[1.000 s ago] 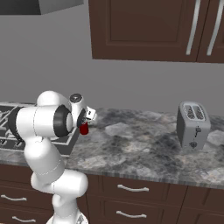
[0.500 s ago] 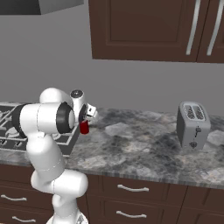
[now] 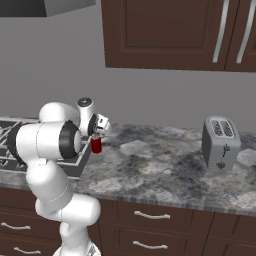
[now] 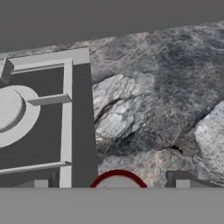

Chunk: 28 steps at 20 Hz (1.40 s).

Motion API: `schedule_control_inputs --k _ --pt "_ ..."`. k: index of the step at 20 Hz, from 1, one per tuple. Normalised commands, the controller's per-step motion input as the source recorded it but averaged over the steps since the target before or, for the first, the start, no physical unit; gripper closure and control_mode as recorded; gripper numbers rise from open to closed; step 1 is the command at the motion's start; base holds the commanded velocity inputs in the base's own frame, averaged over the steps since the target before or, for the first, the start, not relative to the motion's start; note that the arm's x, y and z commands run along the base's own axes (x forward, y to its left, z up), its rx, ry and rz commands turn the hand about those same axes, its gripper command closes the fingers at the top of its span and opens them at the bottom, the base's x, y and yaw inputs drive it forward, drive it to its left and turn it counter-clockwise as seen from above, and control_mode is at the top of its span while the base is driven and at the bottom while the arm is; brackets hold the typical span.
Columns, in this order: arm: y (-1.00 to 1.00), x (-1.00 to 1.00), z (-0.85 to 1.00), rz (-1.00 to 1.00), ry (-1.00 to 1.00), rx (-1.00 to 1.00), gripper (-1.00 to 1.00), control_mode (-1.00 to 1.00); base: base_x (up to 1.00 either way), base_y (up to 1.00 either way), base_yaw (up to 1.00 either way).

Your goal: Four empty soda cans are scattered around the kitchen. Gather all the cans and cluster them next to the stove for recycling.

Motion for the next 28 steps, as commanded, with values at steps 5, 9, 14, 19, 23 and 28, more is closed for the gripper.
schedule_control_inputs --k 5,9,14,19,23,28 --pt "0.04 -0.48 0.74 -0.05 0.02 -0.03 -1.0 -1.0 0.0 0.0 0.0" --pt "0.0 -0.51 0.6 0.01 0.23 -0.04 -1.0 -1.0 0.0 0.0 0.0" --pt "0.01 -0.54 0.38 0.04 0.33 -0.07 -1.0 -1.0 0.0 0.0 0.0" --pt "0.0 -0.78 0.01 0.01 0.18 -0.09 -1.0 -1.0 0.0 0.0 0.0" --pt "-0.08 -0.94 0.0 -0.04 0.05 -0.01 -1.0 -1.0 0.0 0.0 0.0" --pt "-0.23 -0.83 0.0 -0.11 0.0 0.05 -1.0 -1.0 0.0 0.0 0.0"
